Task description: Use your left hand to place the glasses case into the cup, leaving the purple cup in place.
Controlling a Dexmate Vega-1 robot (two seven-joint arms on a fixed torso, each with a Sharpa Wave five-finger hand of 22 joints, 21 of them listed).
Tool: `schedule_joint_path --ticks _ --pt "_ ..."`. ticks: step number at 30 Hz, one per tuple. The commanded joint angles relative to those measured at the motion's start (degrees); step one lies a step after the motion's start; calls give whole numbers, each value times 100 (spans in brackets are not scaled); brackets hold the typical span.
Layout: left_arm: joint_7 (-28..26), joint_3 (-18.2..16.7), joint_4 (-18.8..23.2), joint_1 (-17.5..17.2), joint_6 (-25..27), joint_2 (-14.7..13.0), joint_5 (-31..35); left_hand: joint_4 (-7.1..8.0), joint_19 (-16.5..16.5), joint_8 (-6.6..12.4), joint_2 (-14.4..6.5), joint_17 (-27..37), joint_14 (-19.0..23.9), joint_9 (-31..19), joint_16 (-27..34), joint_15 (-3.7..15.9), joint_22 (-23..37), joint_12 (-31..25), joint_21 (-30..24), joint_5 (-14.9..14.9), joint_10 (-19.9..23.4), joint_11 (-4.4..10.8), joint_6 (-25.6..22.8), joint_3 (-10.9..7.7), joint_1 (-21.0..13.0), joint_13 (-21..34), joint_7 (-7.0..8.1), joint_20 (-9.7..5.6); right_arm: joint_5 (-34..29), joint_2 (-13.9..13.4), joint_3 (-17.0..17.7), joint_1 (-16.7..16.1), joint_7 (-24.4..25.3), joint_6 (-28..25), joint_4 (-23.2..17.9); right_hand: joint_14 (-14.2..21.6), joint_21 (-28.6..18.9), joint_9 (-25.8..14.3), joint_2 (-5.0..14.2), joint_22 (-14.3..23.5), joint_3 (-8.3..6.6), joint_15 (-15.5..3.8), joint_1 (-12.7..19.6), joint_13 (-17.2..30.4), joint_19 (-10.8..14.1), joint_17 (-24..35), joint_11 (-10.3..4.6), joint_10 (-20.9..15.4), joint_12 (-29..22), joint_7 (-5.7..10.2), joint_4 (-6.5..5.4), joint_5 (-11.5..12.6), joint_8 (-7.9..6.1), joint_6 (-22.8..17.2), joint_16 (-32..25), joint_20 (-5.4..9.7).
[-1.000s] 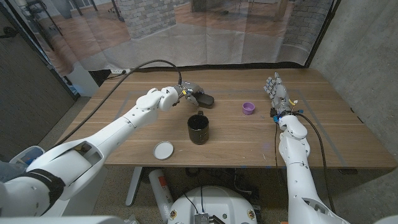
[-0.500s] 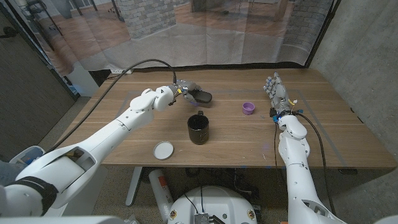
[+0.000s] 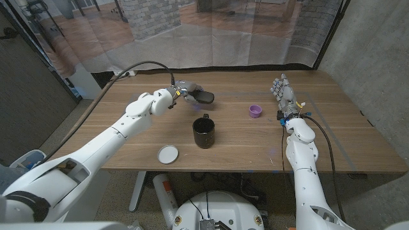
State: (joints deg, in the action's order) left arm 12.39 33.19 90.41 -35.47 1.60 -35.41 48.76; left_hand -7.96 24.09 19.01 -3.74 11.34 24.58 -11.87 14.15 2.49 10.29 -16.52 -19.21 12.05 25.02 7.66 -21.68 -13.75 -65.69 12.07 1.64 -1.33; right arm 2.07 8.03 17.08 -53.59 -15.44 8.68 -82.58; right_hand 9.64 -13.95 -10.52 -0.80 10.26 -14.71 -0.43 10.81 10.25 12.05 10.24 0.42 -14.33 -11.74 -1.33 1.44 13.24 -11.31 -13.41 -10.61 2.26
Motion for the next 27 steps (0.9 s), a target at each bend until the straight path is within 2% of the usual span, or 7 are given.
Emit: schedule_joint_path --ticks 1,27 --pt "-1 -224 261 -196 54 -129 -61 57 -13 -27 -58 8 -7 -19 -44 457 28 10 36 -9 65 8 -25 -14 -23 15 -2 -9 28 0 -1 52 19 74 92 57 13 -21 53 28 -9 16 5 12 51 26 4 -74 -20 -11 12 1 9 -58 -31 93" --pt "12 -699 940 -695 145 -491 -58 68 -10 -64 -84 10 22 -19 -82 457 30 54 67 -50 121 7 -68 -18 -37 24 1 -9 45 8 -51 110 56 157 124 94 32 -21 59 30 -1 -2 4 13 80 27 4 -96 -24 -15 26 -3 8 -70 -35 89"
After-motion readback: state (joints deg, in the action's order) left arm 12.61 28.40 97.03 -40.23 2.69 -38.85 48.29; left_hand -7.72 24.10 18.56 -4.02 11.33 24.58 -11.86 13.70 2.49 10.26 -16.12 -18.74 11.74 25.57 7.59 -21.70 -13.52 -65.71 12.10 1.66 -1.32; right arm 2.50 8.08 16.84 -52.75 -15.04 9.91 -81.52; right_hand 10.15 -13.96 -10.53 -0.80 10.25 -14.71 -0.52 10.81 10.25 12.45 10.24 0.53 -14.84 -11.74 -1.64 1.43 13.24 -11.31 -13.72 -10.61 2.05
